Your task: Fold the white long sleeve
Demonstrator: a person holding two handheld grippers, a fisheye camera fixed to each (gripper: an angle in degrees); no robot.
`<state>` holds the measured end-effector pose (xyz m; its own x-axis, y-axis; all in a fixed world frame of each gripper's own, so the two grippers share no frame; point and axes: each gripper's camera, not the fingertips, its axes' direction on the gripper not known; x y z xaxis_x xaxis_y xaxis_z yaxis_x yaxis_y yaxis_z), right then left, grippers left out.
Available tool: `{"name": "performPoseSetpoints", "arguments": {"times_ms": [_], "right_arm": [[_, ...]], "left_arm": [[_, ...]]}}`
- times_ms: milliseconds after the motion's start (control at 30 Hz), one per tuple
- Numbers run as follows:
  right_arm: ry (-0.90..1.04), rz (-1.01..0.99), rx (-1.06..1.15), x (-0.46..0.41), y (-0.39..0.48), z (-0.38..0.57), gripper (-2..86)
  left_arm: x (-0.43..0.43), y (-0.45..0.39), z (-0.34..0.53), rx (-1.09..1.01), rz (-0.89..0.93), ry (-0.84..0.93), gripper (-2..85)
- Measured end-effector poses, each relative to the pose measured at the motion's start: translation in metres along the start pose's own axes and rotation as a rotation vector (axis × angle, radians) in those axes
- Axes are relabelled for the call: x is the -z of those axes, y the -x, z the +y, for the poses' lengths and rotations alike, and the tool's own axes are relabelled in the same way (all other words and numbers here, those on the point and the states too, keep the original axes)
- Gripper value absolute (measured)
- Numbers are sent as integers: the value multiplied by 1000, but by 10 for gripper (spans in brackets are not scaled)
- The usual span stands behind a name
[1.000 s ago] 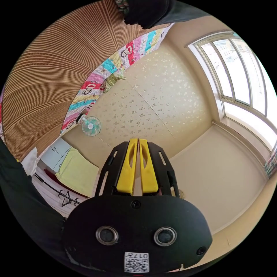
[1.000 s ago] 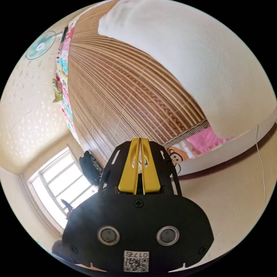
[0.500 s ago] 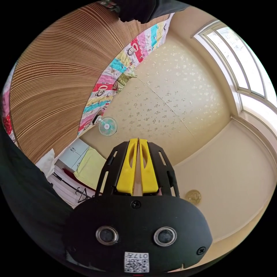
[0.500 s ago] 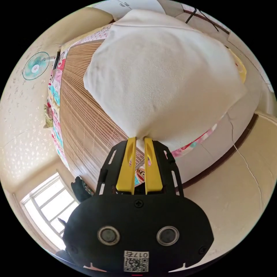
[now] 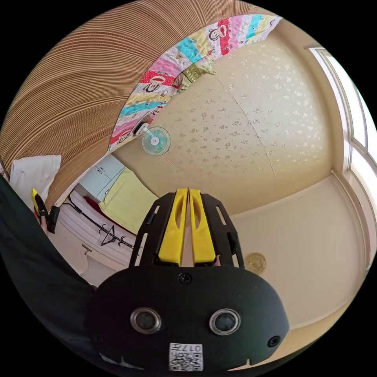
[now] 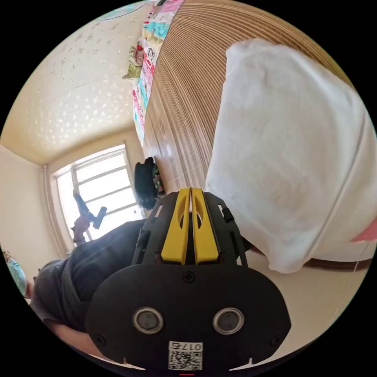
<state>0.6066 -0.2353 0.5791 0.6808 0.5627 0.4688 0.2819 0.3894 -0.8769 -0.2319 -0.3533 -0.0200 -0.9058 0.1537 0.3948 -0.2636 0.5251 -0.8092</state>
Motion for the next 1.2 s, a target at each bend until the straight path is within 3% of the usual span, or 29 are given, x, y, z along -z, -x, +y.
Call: {"name": "performPoseSetpoints", "arguments": {"times_ms": [233, 300, 367, 433, 500, 567, 667, 733, 800, 933, 1033, 1200], "right_arm": [[-471, 652, -192, 93, -25, 26, 100], [-461, 665, -254, 104, -47, 20, 123], [-373, 536, -329, 101, -87, 6, 150], [-252, 168, -414, 77, -150, -5, 144], [-313, -12, -455, 63, -171, 3, 111], [-417, -76, -323, 57, -158, 11, 77], [-457, -364, -42, 34, -126, 17, 52], [-382, -611, 137, 2, -100, 12, 42], [-237, -671, 219, -33, -73, -2, 38], [109, -495, 398, -109, 1, -27, 35], [337, -390, 474, -166, 27, -35, 34], [480, -256, 545, -233, 30, -25, 31]], "left_arm": [[14, 7, -43, -114, -3, 21, -10], [15, 11, -52, -134, -34, 51, -8], [15, 17, -63, -151, -184, 107, -4], [8, 20, -70, -181, -331, 191, 8], [-2, 26, -75, -202, -476, 276, 39], [-18, 29, -79, -277, -623, 379, 89], [-61, 41, -83, -385, -895, 581, 105], [-94, 67, -88, -386, -1017, 721, 116], [-123, 99, -98, -353, -1057, 816, 129], [-165, 165, -142, -325, -1128, 860, 144], [-169, 217, -199, -237, -1370, 906, 187], [-115, 258, -286, -41, -1536, 731, 199]]}}
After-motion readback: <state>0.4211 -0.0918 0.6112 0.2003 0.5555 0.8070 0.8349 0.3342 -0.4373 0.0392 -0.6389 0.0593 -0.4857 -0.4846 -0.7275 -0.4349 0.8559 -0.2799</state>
